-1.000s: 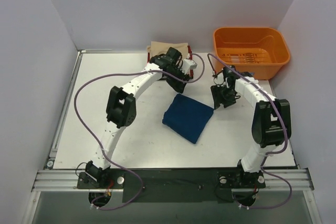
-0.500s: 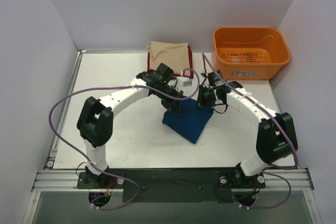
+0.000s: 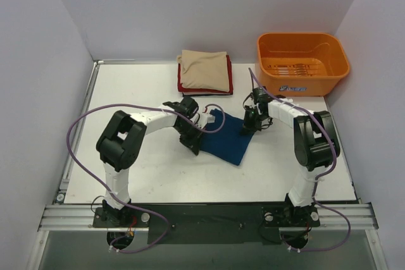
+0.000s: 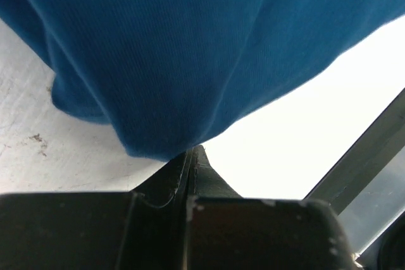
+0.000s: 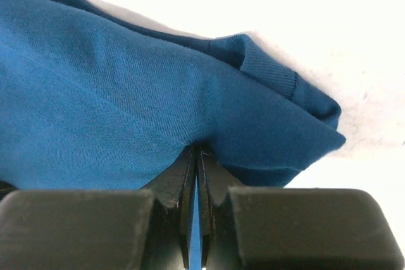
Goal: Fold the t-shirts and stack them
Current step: Smooth out wrinkles on the folded tshirt
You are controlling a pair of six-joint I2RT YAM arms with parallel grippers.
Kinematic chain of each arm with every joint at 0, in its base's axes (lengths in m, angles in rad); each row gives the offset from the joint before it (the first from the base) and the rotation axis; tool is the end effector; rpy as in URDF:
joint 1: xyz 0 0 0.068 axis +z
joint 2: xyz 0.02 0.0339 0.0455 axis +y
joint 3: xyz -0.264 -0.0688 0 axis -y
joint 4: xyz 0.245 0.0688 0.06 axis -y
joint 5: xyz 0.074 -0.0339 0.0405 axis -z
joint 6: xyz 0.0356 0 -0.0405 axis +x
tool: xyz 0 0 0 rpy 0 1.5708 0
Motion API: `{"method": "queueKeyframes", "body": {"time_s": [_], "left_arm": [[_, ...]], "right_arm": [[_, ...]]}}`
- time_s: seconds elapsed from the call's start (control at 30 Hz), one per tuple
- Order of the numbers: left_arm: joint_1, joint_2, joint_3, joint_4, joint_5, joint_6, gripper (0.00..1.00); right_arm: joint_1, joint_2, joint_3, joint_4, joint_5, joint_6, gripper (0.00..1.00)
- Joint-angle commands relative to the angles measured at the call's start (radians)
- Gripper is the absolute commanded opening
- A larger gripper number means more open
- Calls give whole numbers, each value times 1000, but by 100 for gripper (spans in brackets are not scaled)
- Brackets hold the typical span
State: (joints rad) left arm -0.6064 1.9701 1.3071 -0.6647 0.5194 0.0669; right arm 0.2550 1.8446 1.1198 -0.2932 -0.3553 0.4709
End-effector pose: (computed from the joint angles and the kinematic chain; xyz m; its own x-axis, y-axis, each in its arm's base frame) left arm 0.3005 -0.2299 0.1514 -0.7561 0.5951 -0.2724 0.6449 0.6068 -0.4646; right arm 0.3558 0.1056 0.1588 -0.9214 0.1994 -0.3336 0.0054 0.8648 0.5021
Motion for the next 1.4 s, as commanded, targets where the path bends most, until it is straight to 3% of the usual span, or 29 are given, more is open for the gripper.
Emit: {"method": "queueKeyframes", "body": {"time_s": [0.0, 0.1, 0.17, 0.2, 0.3, 0.33, 0.43, 0.53, 0.57, 0.67, 0.87, 1.07, 1.2, 1.33, 1.37], "left_arm": [[22, -11, -12, 30, -50, 50, 0], [20, -39, 29, -27, -13, 100, 0], [20, -89, 72, -58, 75, 138, 1], [20, -105, 92, -73, 112, 154, 5], [30, -148, 182, -34, 192, 99, 24], [33, -143, 188, -3, 182, 59, 28], [62, -113, 184, 166, 62, -207, 47], [63, -33, 214, 174, 18, -266, 62], [63, -16, 225, 177, 7, -292, 73], [63, 33, 225, 198, -15, -341, 86], [65, 90, 169, 261, -13, -436, 88], [79, 159, 141, 283, 5, -493, 75], [80, 191, 98, 319, 36, -535, 74], [80, 231, 75, 367, 88, -585, 63], [80, 243, 78, 370, 100, -590, 55]], "right_arm": [[-16, 50, 113, -72, 72, -58, 0], [-17, 48, 176, -124, 64, -119, 0], [-5, 10, 222, -170, 79, -149, 8], [4, -8, 241, -187, 93, -153, 18], [0, -135, 244, -204, 116, -114, 36], [-9, -156, 224, -210, 128, -97, 47], [-39, -241, 149, -208, 121, -3, 68], [-45, -262, 54, -204, 105, 29, 75], [-46, -259, 35, -195, 92, 49, 75], [-54, -246, -60, -133, 50, 100, 76], [-57, -158, -163, 34, -48, 216, 76], [-63, -59, -206, 163, -109, 271, 73], [-68, -22, -212, 215, -108, 305, 69], [-72, 7, -189, 216, -86, 293, 55], [-76, 11, -183, 213, -88, 291, 46]]}}
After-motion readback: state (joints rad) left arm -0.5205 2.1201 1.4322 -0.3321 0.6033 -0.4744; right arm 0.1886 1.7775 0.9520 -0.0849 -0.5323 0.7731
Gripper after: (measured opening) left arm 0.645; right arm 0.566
